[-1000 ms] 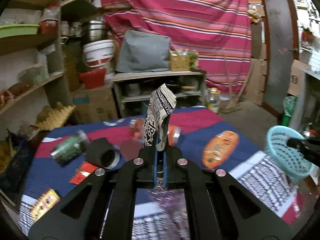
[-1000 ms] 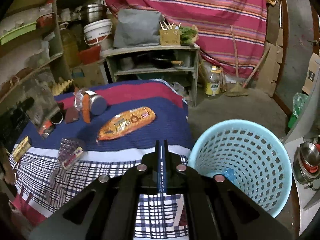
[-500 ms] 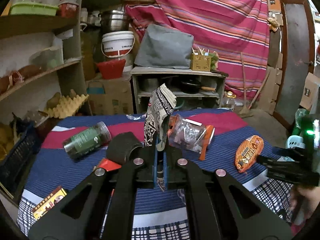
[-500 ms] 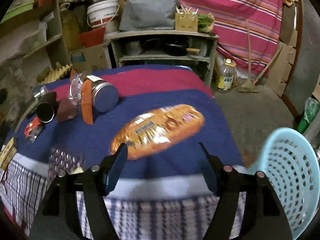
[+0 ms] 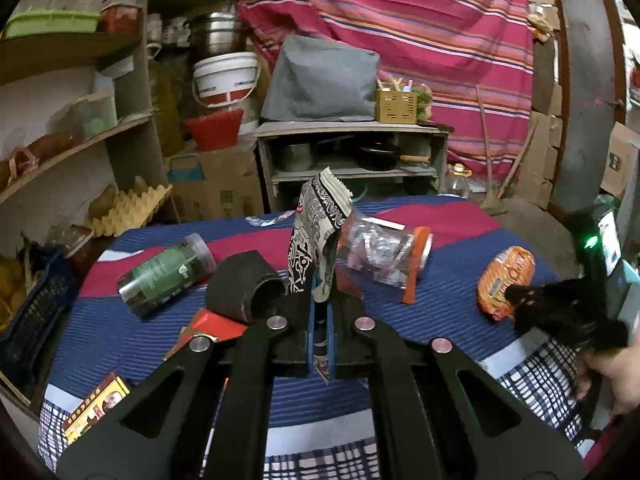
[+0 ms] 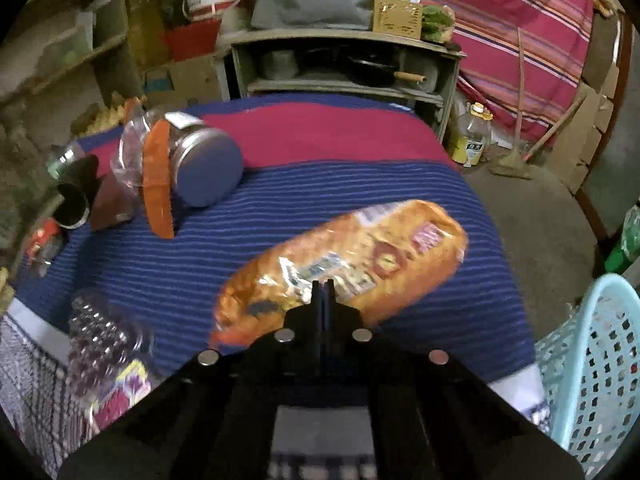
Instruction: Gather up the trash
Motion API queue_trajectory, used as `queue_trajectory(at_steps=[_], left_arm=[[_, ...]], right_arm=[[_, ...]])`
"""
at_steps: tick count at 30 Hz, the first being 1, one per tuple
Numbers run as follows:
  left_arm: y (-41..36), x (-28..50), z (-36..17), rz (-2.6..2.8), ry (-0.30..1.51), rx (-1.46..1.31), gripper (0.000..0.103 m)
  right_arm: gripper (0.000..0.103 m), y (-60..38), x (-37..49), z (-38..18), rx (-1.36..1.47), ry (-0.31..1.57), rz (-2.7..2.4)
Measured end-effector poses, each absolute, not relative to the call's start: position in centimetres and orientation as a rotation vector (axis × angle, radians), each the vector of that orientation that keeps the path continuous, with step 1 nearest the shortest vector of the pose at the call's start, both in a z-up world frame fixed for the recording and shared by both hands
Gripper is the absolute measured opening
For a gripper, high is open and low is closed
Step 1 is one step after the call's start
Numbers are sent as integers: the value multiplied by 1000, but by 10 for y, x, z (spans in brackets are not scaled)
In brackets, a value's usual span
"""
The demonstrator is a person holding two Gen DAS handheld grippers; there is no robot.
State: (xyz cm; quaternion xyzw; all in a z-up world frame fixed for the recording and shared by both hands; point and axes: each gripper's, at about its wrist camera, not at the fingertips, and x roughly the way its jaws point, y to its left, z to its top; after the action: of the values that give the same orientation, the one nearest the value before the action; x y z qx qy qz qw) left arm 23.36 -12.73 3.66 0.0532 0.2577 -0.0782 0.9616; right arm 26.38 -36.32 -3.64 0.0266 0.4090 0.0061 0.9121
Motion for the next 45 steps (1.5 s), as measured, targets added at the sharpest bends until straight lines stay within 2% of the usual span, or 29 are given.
queue_trajectory(at_steps=[6,11,13,14,24,26,29,32,35,39,45], left_arm=[[-146,224,43,-200,507,98,3],[-146,222,45,-184,506,80,3],[-143,222,43,-170,505,87,3],[-142,222,42,-165,505,92,3],[-125,237,35,-151,521,93,3],[-124,239,35,-152,523,92,3],[-123,240,35,-153,520,88,3],[-121,241,32,-156,521,81,3],[-121,242,31,-153,524,82,3],[-121,243,31,-162,520,85,3],[-141,233,38,-216,499,98,3]], right_arm=[[0,-405,230,-8,114,795,9],[7,-402,234,-8,113,808,-3],[50,-395,242,-11,105,815,-18],[77,-390,246,-12,97,798,-35],[78,-363,307,-49,103,918,-115],[75,-355,310,-54,79,919,-131],[63,-346,312,-56,45,894,-128],[28,-349,313,-53,67,892,-83],[5,-352,311,-49,80,888,-66],[0,-365,293,-36,127,840,-23],[0,-398,248,-4,151,755,-13]])
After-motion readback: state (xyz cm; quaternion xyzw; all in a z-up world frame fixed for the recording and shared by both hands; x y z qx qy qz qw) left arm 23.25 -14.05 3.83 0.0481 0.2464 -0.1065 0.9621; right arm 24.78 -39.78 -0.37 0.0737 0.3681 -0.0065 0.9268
